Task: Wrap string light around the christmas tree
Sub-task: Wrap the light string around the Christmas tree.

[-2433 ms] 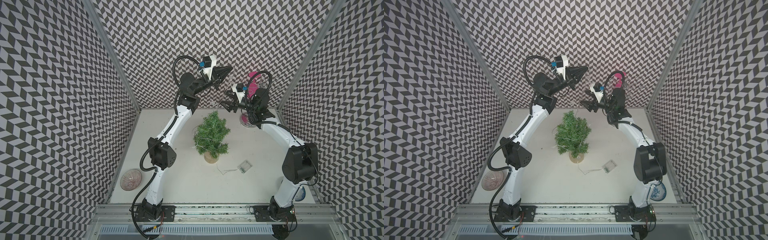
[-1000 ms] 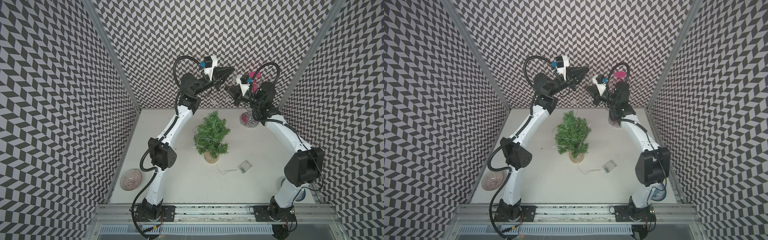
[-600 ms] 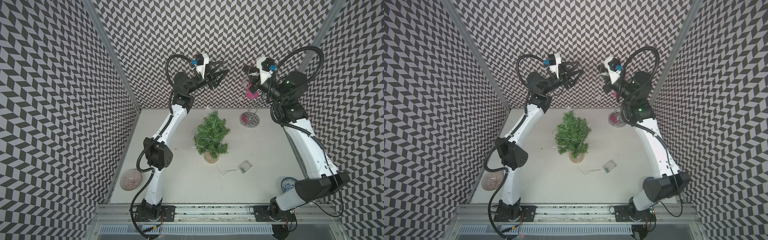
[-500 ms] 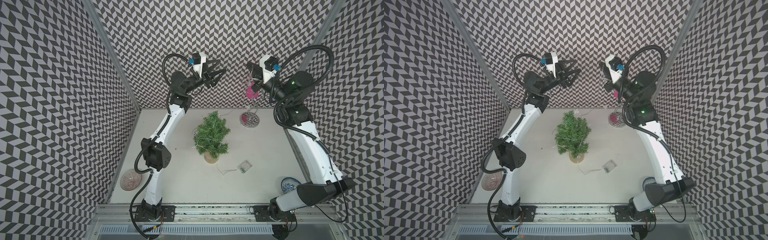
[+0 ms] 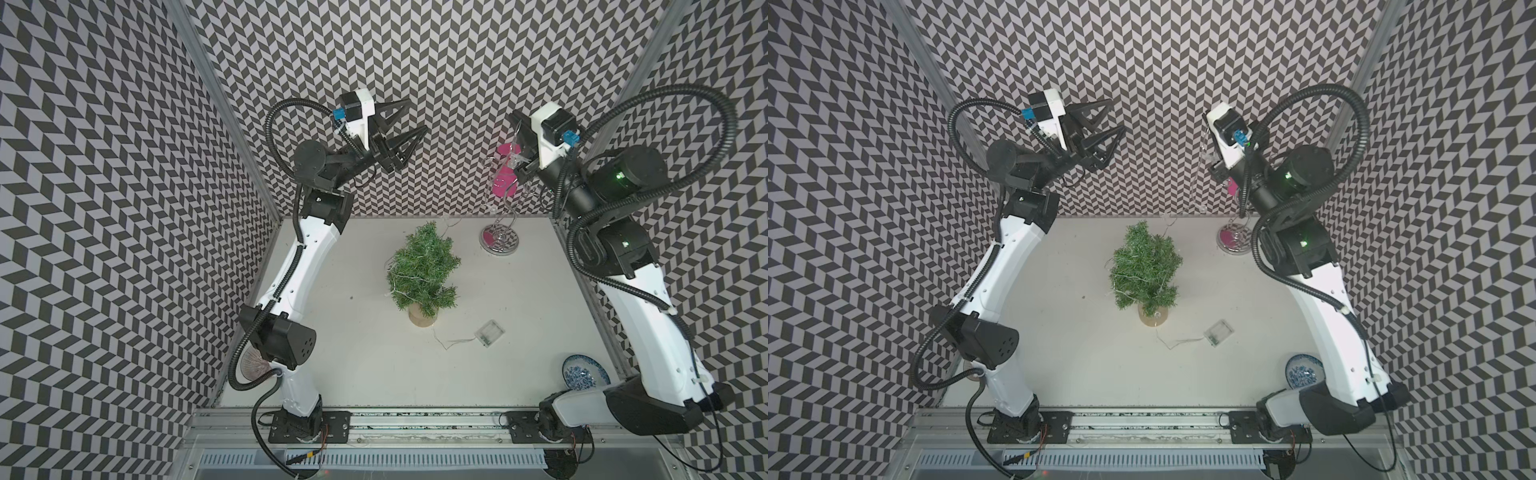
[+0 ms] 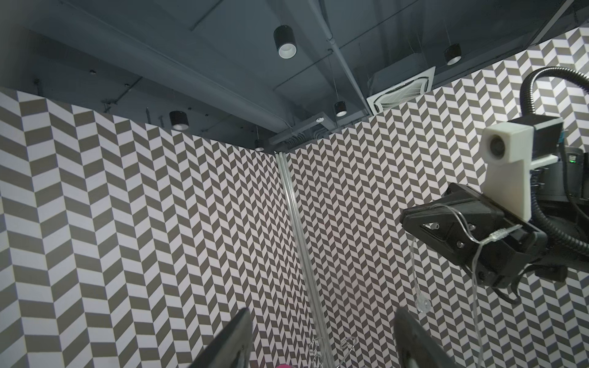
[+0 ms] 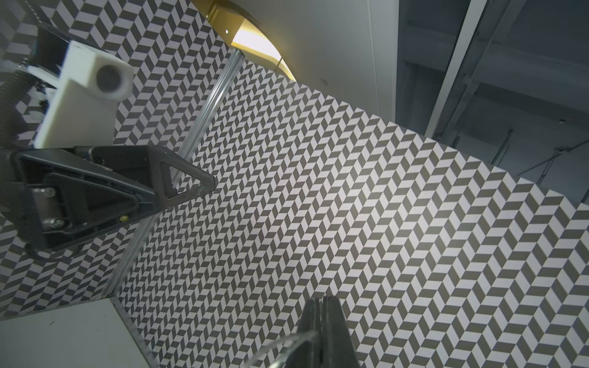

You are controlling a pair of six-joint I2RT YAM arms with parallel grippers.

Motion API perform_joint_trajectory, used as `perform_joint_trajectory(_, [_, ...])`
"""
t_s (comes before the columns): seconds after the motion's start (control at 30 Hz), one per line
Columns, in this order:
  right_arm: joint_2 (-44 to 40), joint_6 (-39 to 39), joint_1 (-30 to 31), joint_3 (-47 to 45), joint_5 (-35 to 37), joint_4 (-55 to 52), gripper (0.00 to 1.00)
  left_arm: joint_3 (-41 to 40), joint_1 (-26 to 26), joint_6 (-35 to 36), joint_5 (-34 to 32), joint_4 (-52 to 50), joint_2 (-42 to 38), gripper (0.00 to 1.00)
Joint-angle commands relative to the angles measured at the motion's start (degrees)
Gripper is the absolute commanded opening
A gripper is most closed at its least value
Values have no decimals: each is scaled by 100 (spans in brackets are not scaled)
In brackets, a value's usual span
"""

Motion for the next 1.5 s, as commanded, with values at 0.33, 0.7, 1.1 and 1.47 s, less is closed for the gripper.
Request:
perform_joint_trajectory(0.33, [-960,-1151,1295,-489,784,-21,0,-1764,-327,652,16,-853,-1700,73])
perform_joint_trajectory(0.7, [-1047,-1616,1756,-1068,1228,-303,0,-2729,-1342,1702,-124,-2209,-2649,71])
perform_joint_trajectory(1.1, [-975,-1623,1796,-1131,1264,-190,0,-2743,-2270,2117,-513,-2910,-2558,64])
perform_joint_trajectory(1.47, [-1052,-1640,1820,-1183,1235,-107,0,-2225,-2454,2044,-1069,-3216,-2056,58])
